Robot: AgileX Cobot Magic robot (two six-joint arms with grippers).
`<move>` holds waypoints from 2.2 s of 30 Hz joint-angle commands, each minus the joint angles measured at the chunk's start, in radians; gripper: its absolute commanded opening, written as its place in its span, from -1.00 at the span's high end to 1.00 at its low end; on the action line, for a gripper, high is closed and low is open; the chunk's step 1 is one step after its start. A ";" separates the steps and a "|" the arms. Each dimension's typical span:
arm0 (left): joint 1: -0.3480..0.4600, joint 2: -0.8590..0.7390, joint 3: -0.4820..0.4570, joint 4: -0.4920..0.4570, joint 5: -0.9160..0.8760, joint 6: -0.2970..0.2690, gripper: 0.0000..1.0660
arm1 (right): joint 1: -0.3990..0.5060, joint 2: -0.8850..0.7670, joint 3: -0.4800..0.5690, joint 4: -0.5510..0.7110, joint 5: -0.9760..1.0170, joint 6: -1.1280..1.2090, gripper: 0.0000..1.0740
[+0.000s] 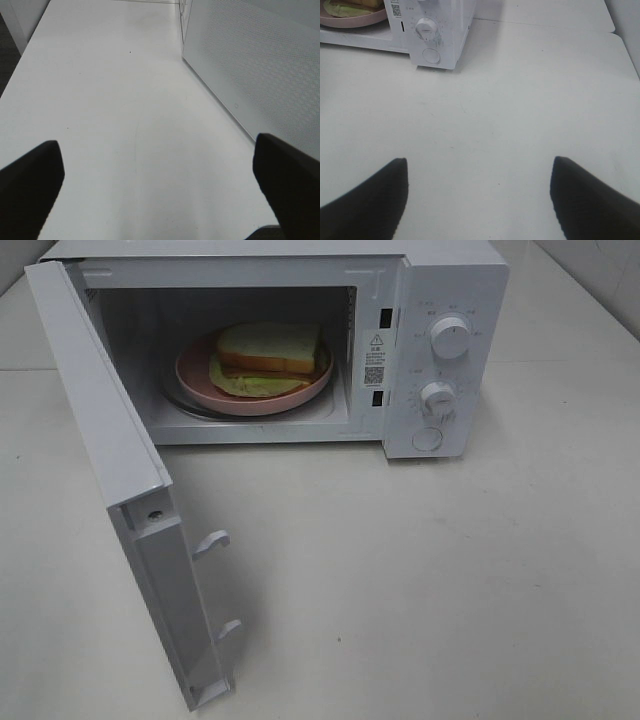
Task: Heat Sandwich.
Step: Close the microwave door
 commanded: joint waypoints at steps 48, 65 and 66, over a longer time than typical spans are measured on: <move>0.002 -0.017 0.000 -0.013 -0.007 -0.005 -0.83 | -0.005 -0.029 0.002 -0.002 -0.010 -0.007 -0.40; 0.002 0.187 -0.026 -0.008 -0.158 -0.004 -0.64 | -0.005 -0.029 0.002 -0.002 -0.010 -0.007 -0.40; 0.002 0.206 -0.026 -0.008 -0.175 -0.004 -0.58 | -0.005 -0.029 0.002 -0.002 -0.010 -0.007 -0.40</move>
